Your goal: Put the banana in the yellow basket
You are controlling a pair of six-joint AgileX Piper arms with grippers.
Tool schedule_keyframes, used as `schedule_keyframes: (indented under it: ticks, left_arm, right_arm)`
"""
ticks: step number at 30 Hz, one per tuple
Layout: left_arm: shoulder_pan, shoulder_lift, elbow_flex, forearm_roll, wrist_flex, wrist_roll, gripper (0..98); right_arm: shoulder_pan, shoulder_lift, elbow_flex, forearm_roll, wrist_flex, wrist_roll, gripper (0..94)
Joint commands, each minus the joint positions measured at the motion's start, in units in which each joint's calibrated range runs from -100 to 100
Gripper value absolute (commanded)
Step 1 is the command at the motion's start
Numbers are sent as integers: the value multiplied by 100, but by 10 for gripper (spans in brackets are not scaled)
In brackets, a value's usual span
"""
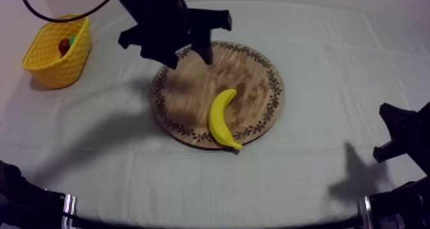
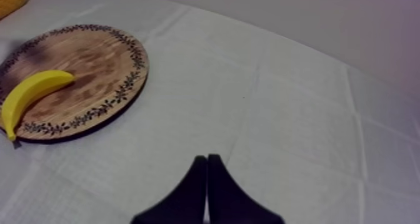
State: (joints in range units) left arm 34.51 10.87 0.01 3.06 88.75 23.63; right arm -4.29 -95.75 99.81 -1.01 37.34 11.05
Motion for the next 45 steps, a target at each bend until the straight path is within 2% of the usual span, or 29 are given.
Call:
schedule_keyframes:
  ticks: [1,4,6,22,34,39,45]
  left_arm:
    - [12,127,-32,29,-1,-15,792]
    - [40,346,-81,63,-4,-49,863]
    - [52,489,-118,73,-14,-85,876]
    - [131,1972,-441,159,-135,-462,837]
    - [124,2889,-848,324,-98,-696,808]
    - [168,3125,-976,353,-22,-730,692]
    - [185,3270,-1066,364,151,-728,413]
  right_arm:
    - [0,0,-3,1,-8,1,3]
    - [0,0,-3,1,-8,1,3]
    - [0,0,-3,1,-8,-1,3]
    - [0,0,-3,1,-8,1,3]
    - [0,0,-3,1,-8,1,3]
    - [0,0,-3,1,-8,1,3]
    - [0,0,-3,1,-8,1,3]
